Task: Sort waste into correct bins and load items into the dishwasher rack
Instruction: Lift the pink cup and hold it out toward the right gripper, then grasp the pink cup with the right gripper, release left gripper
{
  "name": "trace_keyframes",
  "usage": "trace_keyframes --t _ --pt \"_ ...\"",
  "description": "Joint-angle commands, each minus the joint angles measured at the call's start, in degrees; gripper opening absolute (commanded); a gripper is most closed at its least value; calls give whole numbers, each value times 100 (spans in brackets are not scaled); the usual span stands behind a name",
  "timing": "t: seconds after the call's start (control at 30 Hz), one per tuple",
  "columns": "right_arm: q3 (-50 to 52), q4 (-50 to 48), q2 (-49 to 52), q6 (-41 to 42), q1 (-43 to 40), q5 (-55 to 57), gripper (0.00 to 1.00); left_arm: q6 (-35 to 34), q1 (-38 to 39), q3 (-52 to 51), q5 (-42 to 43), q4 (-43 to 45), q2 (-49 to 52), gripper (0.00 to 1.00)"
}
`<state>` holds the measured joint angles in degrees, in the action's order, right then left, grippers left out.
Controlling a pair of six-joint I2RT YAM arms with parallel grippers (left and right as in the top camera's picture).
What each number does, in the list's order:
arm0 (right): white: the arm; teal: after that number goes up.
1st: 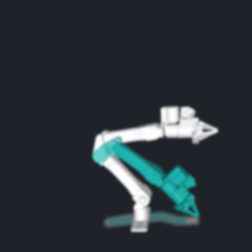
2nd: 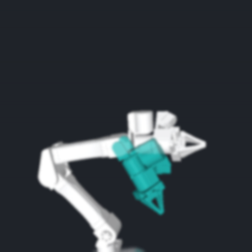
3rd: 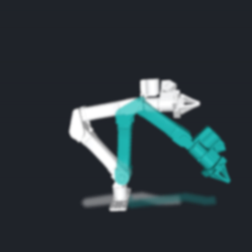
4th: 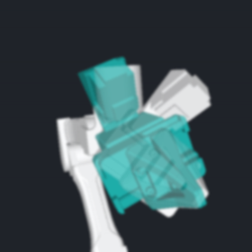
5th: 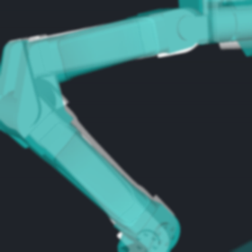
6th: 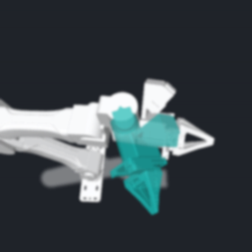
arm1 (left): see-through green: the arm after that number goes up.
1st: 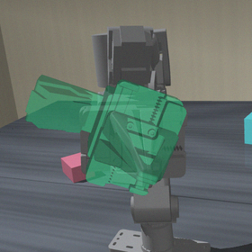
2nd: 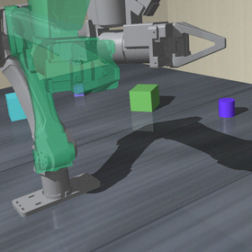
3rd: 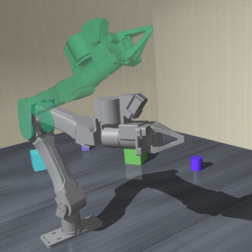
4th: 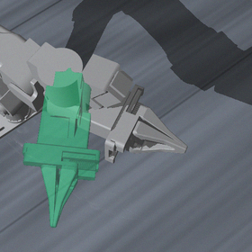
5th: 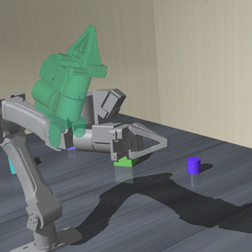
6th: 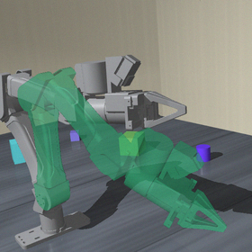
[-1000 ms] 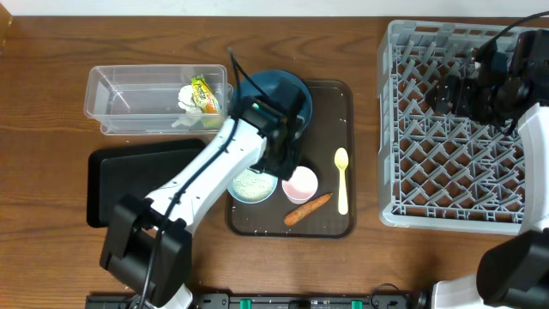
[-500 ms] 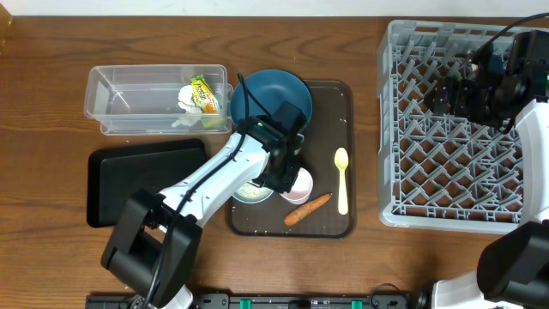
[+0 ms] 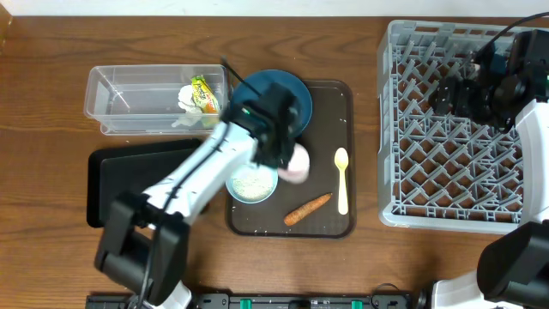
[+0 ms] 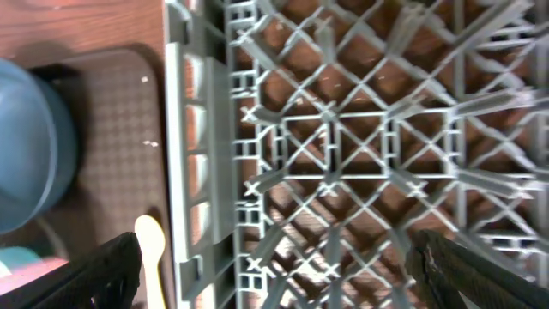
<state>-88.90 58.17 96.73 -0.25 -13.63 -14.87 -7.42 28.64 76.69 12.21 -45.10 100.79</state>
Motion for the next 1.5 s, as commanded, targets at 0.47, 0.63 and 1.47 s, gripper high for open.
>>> trace_keyframes --t 0.47,0.63,1.47 --pt "-17 -614 -4 -3025 577 -4990 99 -1436 -1731 466 6258 3941 52 6" --pt "-17 -634 -4 -3893 1130 -5685 99 -1580 -1703 466 6760 4197 210 6" --pt "-17 -1685 -4 -4054 2090 -6295 65 -1950 -1554 466 7377 4566 210 6"
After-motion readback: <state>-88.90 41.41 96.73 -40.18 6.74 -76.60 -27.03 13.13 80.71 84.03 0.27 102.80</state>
